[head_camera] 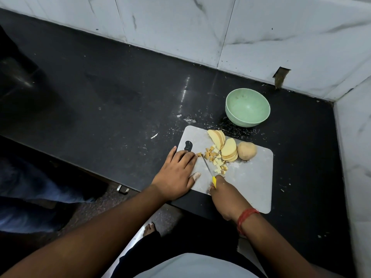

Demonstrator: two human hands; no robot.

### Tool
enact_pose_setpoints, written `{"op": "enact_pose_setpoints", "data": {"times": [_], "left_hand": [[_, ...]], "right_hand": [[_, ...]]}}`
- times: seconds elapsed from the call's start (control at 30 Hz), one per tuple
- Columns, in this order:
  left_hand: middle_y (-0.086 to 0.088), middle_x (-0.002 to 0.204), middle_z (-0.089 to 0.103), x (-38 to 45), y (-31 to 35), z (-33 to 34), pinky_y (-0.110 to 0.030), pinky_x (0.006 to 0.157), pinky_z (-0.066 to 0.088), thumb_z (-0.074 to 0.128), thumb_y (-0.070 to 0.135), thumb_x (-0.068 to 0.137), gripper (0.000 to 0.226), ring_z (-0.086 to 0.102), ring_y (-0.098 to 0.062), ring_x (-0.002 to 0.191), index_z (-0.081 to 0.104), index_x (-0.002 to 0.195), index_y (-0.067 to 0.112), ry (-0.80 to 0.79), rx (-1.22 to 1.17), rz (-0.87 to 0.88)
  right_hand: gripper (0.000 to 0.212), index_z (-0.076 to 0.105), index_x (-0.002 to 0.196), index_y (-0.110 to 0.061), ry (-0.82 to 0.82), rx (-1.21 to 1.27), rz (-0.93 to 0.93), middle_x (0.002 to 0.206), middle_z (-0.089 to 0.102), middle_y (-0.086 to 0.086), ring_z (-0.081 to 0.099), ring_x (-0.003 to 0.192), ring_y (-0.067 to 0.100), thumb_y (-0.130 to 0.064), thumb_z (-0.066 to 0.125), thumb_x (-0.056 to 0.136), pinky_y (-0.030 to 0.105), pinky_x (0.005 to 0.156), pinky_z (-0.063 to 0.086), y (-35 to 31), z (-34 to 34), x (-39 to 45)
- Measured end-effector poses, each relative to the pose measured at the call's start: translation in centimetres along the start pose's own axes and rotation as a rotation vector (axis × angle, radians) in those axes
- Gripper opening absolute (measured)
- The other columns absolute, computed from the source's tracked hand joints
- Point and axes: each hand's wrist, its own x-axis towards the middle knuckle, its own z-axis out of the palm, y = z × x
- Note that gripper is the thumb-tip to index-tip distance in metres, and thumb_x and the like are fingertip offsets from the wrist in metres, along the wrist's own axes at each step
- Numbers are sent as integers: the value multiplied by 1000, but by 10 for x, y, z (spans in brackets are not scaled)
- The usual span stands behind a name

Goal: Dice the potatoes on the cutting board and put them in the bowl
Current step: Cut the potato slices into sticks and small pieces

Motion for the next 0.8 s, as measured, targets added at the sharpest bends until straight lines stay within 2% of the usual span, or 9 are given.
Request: {"op": "enact_pose_setpoints", "data": {"times": [0.13,0.3,0.43,0.5,0.57,0.63,0.67,0.73,0.8], "left_hand": [[-6,142,54,-2,0,-1,-56,125,21,34,50,107,62,43,-26,135,51,149,8,-23,-7,-4],[-5,143,52,0,-2,-1,-55,126,17,34,52,107,63,42,-26,136,50,150,9,-44,-12,-33],[-4,145,52,0,-2,-1,-55,126,17,35,52,107,62,41,-25,136,50,150,11,-49,-12,-36],[-4,144,52,0,-2,-2,-56,125,18,35,52,107,61,42,-26,136,51,149,12,-50,-12,-33],[-3,144,52,1,-1,-2,-57,125,18,34,52,107,60,42,-26,135,52,149,13,-61,-4,-31],[-3,143,52,1,-1,-3,-57,125,19,33,52,107,60,42,-26,135,52,149,13,-67,4,-30],[-3,143,53,1,-1,-3,-57,124,19,33,52,107,60,43,-26,134,53,148,13,-66,7,-32],[-3,142,54,2,0,-4,-58,124,20,32,51,107,59,44,-26,133,55,147,13,-62,15,-33],[-3,142,54,2,0,-4,-59,123,20,30,51,107,60,45,-27,133,56,145,13,-61,28,-32]], "right_hand": [[7,37,106,-12,6,-19,-22,75,44,2,46,72,22,-18,36,102,28,60,32,-8,-1,5],[8,37,107,-11,11,-36,-11,71,41,0,44,68,20,-18,37,102,27,63,33,-13,0,9],[22,40,122,-5,7,-64,7,69,40,0,39,59,13,-17,37,103,26,47,25,-13,0,12],[25,39,125,-4,-14,-98,8,69,41,1,38,57,12,-17,36,103,26,46,25,-13,1,14],[24,38,123,-3,-51,-148,-3,73,48,5,45,61,16,-17,36,104,27,52,31,-13,1,15],[19,39,118,-6,-70,-128,-9,93,59,13,57,79,25,-17,39,102,25,64,39,-12,1,20],[21,39,119,-5,-87,-123,-2,97,59,14,58,81,28,-17,41,102,25,64,41,-12,1,22],[26,38,123,-3,-127,-130,28,92,58,13,55,75,27,-15,44,100,28,60,41,-13,-1,24],[28,40,125,-2,-111,-108,10,105,59,17,59,92,33,-16,42,101,29,74,45,-11,-1,24]]}}
